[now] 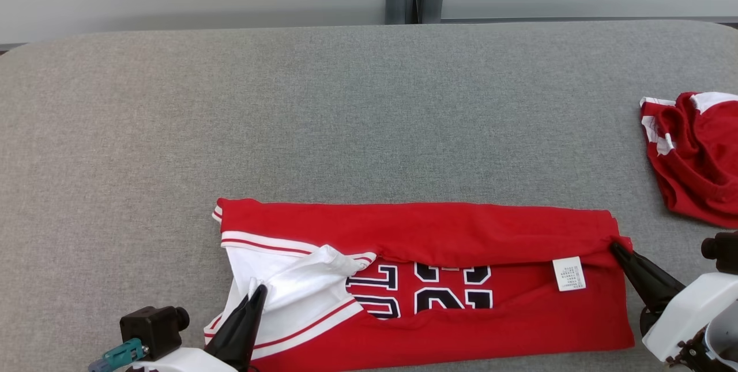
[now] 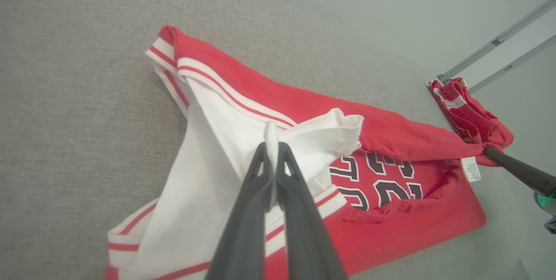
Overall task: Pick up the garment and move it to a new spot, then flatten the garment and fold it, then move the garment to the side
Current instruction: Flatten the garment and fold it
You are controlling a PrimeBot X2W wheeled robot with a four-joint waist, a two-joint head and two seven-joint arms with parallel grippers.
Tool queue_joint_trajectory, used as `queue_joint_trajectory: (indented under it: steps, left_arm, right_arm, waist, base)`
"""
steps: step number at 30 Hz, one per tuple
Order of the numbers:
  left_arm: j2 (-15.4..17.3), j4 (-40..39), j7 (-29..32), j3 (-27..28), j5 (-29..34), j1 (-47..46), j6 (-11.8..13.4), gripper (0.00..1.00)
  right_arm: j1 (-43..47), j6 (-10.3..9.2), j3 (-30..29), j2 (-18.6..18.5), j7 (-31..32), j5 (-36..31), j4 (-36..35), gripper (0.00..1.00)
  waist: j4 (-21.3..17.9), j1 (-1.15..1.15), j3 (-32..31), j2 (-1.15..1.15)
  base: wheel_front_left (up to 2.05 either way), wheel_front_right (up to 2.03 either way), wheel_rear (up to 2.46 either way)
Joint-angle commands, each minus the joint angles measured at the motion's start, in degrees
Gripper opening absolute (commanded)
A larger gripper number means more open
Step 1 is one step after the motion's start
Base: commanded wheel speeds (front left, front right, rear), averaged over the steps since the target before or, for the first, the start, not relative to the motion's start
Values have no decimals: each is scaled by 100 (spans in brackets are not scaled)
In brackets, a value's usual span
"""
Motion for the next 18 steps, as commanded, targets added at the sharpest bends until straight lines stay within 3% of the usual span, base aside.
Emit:
queue_joint_trajectory:
  steps: [1,10,12,13,14,15,16,18]
  left_arm:
    - [7,53,-44,21,-42,25,-20,0]
    - [-34,342,-75,21,-188,149,-137,0]
    - [-45,401,-98,3,-190,163,-179,0]
    - [-48,428,-112,-2,-187,168,-204,26]
    - [-46,455,-128,-10,-178,180,-219,45]
    - [-41,481,-144,-17,-173,196,-229,83]
    - [-30,502,-147,-33,-175,215,-262,98]
    - [5,509,-101,-80,-190,255,-320,100]
  right_arm:
    - [56,1,21,-79,-63,30,19,0]
    - [90,1,451,-355,-361,11,-40,2]
    - [98,1,639,-504,-531,-126,-106,26]
    - [111,1,739,-574,-633,-201,-130,38]
    - [125,1,820,-638,-743,-276,-148,53]
    - [147,1,900,-695,-854,-324,-157,84]
    - [164,1,979,-744,-957,-370,-162,100]
    - [181,1,1160,-851,-1138,-480,-183,100]
  waist:
    - [0,0,11,0]
    - [-42,0,23,0]
    - [-53,0,14,0]
    - [-59,0,7,0]
    - [-67,0,-2,0]
    - [-77,0,-13,0]
    - [-89,0,-26,0]
    - [-117,0,-57,0]
  base:
    - [0,0,0]
    - [0,0,0]
    - [0,0,0]
    - [0,0,0]
    - [0,0,0]
    - [0,0,0]
    - [0,0,0]
    - [0,0,0]
